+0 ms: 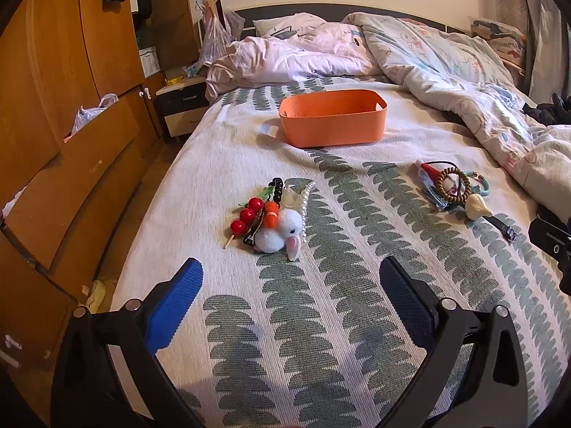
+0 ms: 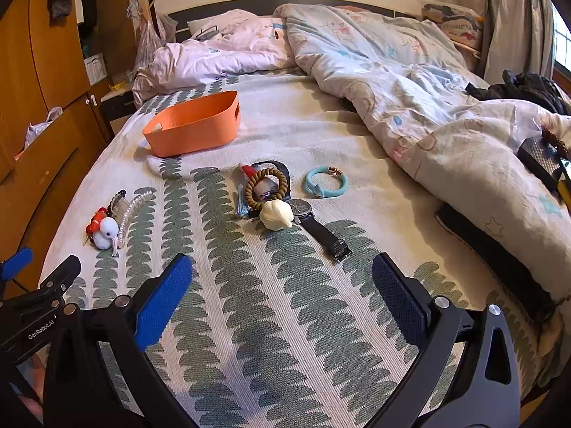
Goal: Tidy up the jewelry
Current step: 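Move both tools toward the jewelry clusters on the bed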
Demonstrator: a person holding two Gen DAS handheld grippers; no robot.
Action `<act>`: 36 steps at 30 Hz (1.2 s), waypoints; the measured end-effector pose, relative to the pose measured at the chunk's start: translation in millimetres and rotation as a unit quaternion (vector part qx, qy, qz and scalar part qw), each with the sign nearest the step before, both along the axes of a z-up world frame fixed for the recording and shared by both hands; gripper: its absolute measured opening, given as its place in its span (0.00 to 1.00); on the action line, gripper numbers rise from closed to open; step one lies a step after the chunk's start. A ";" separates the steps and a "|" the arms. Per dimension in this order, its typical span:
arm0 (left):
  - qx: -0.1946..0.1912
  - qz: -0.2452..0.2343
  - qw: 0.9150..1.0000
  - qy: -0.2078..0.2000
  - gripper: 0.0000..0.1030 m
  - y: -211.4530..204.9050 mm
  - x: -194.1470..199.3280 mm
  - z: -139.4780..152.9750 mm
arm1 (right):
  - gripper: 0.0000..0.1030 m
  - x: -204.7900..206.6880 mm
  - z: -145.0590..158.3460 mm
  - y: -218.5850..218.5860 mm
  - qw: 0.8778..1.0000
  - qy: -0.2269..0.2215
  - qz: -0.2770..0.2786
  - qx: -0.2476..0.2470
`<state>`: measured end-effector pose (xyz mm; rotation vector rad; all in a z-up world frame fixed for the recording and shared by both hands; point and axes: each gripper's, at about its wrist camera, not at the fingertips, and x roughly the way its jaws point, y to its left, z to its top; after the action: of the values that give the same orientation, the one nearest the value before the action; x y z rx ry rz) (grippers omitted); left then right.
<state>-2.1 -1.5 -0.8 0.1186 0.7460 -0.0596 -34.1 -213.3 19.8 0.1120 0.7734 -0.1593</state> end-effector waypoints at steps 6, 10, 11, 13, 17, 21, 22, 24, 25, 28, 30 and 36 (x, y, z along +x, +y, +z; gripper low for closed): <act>-0.021 -0.006 1.000 0.013 0.95 6.3 3.4 -4.2 | 0.97 0.8 -0.3 -1.1 1.000 -0.001 0.000 0.001; -0.021 0.002 1.000 0.019 0.95 11.0 7.6 -5.6 | 0.97 1.9 -3.1 -0.1 1.000 -0.001 0.002 0.003; -0.019 0.003 1.000 0.020 0.95 11.3 8.4 -5.9 | 0.97 2.5 -1.2 -0.6 1.000 0.000 0.001 0.001; -0.016 0.006 1.000 0.021 0.95 12.9 9.8 -7.0 | 0.97 3.7 -1.5 -0.1 1.000 0.002 0.002 -0.002; -0.015 0.009 0.999 0.034 0.95 18.5 16.4 -11.9 | 0.97 5.6 -2.0 -1.6 1.000 0.000 0.007 -0.006; -0.011 0.015 0.999 0.037 0.95 23.8 22.5 -14.6 | 0.97 8.7 -0.9 -3.5 1.000 -0.001 0.011 -0.020; -0.011 0.015 0.999 0.037 0.95 24.5 23.3 -14.6 | 0.97 9.3 -1.0 -5.1 1.000 -0.001 0.010 -0.019; -0.010 0.017 0.999 0.034 0.95 25.3 22.9 -13.5 | 0.97 9.6 -0.8 -6.3 1.000 -0.001 0.008 -0.014; -0.010 0.017 0.999 0.033 0.95 25.6 22.7 -12.7 | 0.97 10.2 -1.2 -7.3 1.000 -0.001 0.009 -0.010; -0.009 0.013 0.999 0.028 0.95 24.8 20.9 -9.6 | 0.97 10.8 -0.2 -8.6 1.000 -0.005 0.014 -0.004; -0.008 0.011 0.999 0.030 0.95 23.2 20.9 -9.1 | 0.97 9.0 1.7 -7.7 1.000 -0.012 0.016 -0.006; 0.000 0.011 0.999 0.032 0.95 21.6 21.7 -8.8 | 0.97 6.3 2.5 -1.1 0.999 -0.020 0.012 -0.034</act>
<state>19.6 20.0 -9.6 0.1085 0.8104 -0.0417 -27.8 -214.4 22.2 0.0424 0.7288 -0.1603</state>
